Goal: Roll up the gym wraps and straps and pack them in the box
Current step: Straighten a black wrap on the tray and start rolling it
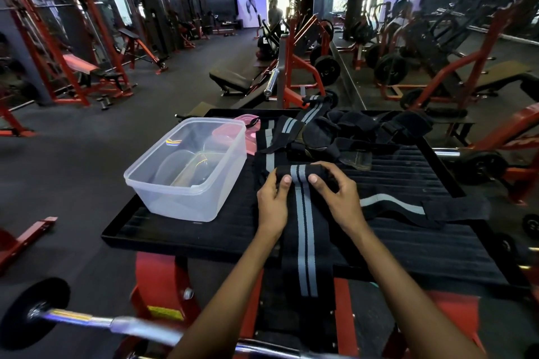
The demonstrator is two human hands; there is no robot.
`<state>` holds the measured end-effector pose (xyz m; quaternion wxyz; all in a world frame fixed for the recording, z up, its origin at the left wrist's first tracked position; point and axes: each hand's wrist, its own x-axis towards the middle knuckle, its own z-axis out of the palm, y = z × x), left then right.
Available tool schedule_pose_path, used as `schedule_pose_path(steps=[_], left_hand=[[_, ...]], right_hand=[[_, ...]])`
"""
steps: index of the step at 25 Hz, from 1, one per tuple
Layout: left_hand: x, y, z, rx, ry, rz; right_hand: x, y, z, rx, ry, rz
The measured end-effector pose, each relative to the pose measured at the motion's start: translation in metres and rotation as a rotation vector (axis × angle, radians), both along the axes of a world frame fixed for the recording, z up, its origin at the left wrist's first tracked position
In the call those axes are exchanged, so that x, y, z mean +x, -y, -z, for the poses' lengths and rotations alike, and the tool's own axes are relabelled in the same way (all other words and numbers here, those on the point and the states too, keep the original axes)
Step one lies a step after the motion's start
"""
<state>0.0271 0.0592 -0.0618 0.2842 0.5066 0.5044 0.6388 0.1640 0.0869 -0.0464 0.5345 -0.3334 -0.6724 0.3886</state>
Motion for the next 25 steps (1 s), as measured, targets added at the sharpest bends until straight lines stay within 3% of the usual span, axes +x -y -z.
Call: schedule_pose_path(steps=[6,13,25], left_hand=[[0.010,0.016,0.003,-0.080,-0.002,0.069],[0.022,0.038,0.003,-0.109,-0.104,-0.031],[0.020,0.049,-0.001,-0.173,-0.236,0.022]], right_hand=[[0.012,0.013,0.009,-0.008,0.006,0.064],[0.031,0.030,0.010,-0.059,0.079,-0.059],[0.037,0.029,0.012,-0.131,0.109,-0.086]])
